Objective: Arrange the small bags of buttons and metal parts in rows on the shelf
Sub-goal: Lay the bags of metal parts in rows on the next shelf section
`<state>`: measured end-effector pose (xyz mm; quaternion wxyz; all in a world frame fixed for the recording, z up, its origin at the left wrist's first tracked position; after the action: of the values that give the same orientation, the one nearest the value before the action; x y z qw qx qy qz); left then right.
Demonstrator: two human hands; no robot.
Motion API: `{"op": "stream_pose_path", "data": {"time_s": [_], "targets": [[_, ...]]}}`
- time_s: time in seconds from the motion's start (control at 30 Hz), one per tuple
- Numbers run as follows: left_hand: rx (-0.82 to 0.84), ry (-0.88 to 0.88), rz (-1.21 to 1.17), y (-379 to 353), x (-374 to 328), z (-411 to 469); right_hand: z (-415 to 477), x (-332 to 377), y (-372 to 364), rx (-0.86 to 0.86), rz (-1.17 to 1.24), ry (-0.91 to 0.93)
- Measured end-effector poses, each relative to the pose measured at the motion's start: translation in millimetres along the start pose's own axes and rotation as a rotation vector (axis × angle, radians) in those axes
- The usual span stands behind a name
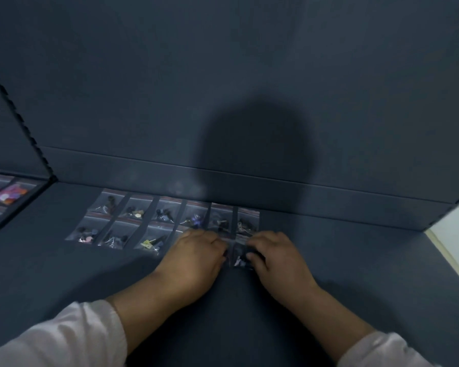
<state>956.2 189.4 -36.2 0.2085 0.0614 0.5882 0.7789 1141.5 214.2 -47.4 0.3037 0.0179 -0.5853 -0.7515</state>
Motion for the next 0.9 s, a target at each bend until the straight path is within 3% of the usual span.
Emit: {"op": "stream_pose_path", "data": {"time_s": [0.13, 0.37, 0.57, 0.9], "targets": [[0.079, 0.032, -0.022, -4, -5, -3, -3, 3, -3, 0.061, -0.007, 0.032], [0.072, 0.042, 0.003, -9, -2, -5, -5, 4, 1, 0.09, 0.011, 0.028], [-0.014, 0.077, 0.038, 14, 4, -22, 0, 24, 10, -0.033, 0.023, -0.003], [-0.142, 0.254, 0.152, 108, 77, -111, 29, 159, 6, -0.069, -0.014, 0.226]]}}
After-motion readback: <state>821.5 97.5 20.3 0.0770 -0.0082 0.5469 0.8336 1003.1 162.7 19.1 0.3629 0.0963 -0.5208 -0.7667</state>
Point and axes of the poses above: each hand's wrist, its own z-axis towards the middle knuckle, its own y-axis out of the back of the hand, x = y × z, the point moved 1 cm from there along z, towards the middle knuckle, and after that the axes turned 8 degrees about -x, right-handed, at the moved point
